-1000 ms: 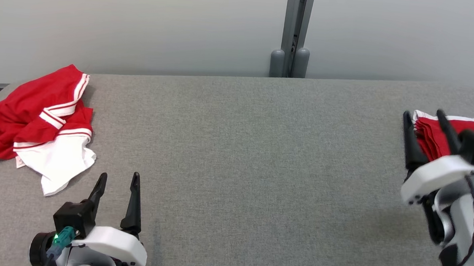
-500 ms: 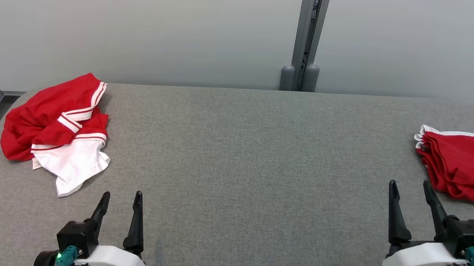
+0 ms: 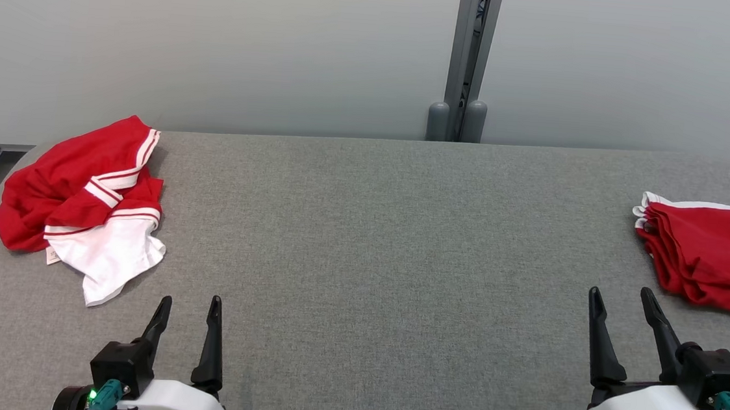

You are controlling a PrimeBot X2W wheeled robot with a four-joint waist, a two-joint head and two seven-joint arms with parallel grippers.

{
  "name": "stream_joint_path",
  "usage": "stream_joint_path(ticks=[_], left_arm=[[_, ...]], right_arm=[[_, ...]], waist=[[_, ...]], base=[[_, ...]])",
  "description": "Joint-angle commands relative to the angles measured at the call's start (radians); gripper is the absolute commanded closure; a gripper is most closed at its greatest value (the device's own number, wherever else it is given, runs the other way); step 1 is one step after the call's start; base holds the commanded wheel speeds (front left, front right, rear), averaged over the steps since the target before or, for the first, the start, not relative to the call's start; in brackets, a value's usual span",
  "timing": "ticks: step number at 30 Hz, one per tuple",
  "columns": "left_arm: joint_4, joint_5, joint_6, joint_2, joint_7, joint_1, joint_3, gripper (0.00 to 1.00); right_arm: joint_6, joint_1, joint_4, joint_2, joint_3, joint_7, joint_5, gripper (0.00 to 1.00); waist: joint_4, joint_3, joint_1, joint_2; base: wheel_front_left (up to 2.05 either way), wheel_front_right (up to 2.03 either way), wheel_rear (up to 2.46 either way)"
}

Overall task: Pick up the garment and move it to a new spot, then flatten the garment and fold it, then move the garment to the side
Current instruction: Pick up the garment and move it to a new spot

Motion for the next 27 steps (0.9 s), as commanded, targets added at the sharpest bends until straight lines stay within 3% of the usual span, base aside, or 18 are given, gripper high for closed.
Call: stream_joint_path(ticks=[1,13,19,27], left_arm=[[0.001,0.011,0.000,0.005,-0.004,0.004,0.003,0.00],[-0.002,0.016,-0.003,0.004,-0.004,-0.005,0.002,0.00],[-0.010,0.018,-0.001,0.010,-0.003,-0.011,0.013,0.00],[-0.030,0.025,0.005,0.023,-0.003,-0.002,0.026,0.00]], right_arm=[[0.000,0.008,-0.007,-0.004,-0.002,0.002,0.003,0.00],[0.000,0.027,-0.020,-0.004,0.001,0.010,0.000,0.00],[0.000,0.030,-0.025,-0.004,0.009,0.009,0.008,0.00],[0.000,0.027,-0.021,-0.004,0.021,0.001,0.022,0.00]], waist=[[0.001,-0.002,0.0000,0.0000],[0.055,-0.016,0.0000,0.0000],[0.139,-0.022,0.0000,0.0000],[0.323,-0.031,0.0000,0.0000]], base=[[0.00,0.00,0.00],[0.00,0.00,0.00],[0.00,0.00,0.00],[0.00,0.00,0.00]])
